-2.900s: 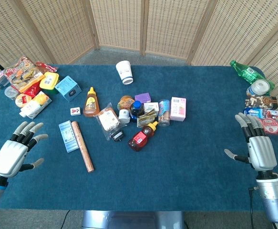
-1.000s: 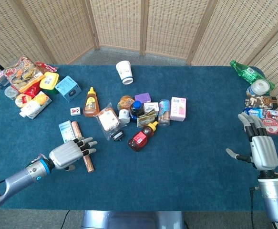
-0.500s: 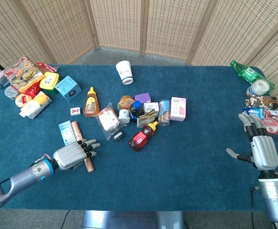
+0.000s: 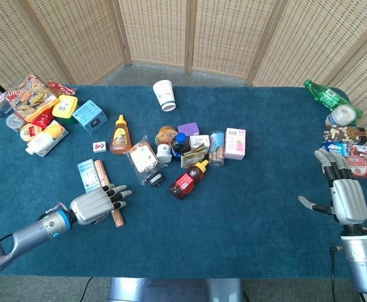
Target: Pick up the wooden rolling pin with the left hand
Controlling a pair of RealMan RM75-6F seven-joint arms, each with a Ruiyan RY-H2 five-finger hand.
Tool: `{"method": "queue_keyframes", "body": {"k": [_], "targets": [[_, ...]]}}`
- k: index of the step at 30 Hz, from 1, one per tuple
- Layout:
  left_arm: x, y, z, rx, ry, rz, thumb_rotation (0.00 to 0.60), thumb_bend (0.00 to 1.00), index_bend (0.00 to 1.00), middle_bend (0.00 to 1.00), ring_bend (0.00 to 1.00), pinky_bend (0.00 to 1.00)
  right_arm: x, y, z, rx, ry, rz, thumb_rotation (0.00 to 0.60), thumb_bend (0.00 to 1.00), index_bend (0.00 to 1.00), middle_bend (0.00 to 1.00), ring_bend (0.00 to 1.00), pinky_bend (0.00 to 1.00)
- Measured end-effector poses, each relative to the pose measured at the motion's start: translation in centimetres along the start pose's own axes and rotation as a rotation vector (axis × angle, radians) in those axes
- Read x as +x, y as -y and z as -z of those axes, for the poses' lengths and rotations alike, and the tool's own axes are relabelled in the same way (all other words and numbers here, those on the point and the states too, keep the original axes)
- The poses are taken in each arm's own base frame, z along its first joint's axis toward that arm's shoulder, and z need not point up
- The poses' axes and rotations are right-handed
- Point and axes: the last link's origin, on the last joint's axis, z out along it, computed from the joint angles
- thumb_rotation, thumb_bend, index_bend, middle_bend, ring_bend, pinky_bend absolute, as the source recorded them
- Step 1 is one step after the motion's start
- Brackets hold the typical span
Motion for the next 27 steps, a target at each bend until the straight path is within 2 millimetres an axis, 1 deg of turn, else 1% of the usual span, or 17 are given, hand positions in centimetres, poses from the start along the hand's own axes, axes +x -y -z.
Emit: {"method": "queue_keyframes", "body": {"k": [8,14,19,27], "targets": [[-0.3,0.0,-0.2,0.000,-0.004,-0.037,0.600,0.53,0.22,0.00,0.01,0.18,0.0,-0.1,0.0,-0.001,0.001,-0.001,0.600,0.00,0.00,0.00,0.00,0.00],[-0.5,0.0,-0.2,0.006,-0.005,-0.034,0.600,0.53,0.22,0.00,0.08,0.19,0.0,0.0,0.0,-0.002,0.002,-0.002,0.600,0.00,0.00,0.00,0.00,0.00],[-0.9,-0.1,-0.1,0.002,0.008,-0.043,0.600,0.53,0.22,0.00,0.07,0.19,0.0,0.0,0.0,-0.002,0.003,-0.002,0.600,0.00,0.00,0.00,0.00,0.00],[-1.0,0.1,-0.3,0.005,0.006,-0.077,0.600,0.53,0.22,0.00,0.03,0.17,-0.1,0.0,0.0,-0.001,0.006,-0.002,0.600,0.00,0.00,0.00,0.00,0.00]]}}
